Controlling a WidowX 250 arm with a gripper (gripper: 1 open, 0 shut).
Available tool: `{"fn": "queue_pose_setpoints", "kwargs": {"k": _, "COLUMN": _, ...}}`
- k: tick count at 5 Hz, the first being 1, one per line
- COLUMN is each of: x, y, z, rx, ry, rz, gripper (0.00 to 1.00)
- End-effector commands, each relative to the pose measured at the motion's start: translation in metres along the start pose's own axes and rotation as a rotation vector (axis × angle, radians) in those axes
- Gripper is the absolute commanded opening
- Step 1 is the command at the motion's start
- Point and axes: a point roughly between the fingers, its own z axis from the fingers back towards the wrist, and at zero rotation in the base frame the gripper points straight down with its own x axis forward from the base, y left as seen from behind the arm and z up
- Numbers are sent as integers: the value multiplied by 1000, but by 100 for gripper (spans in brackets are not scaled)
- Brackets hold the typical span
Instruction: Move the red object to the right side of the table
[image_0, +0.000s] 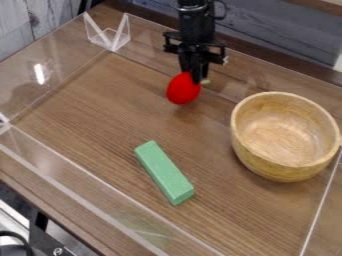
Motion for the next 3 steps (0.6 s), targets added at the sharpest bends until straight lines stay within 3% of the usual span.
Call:
{"fn": "queue_pose_setpoints", "kwargs": {"k": 1, "x": 3, "y": -11, "z": 29, "rx": 30, "ry": -95, "rz": 33, "gripper": 0}}
{"fn": "queue_pose_setpoints", "kwargs": {"k": 3, "x": 5, "y": -12, "z": 18, "rx": 57, "ry": -99, "rz": 58, "gripper": 0}}
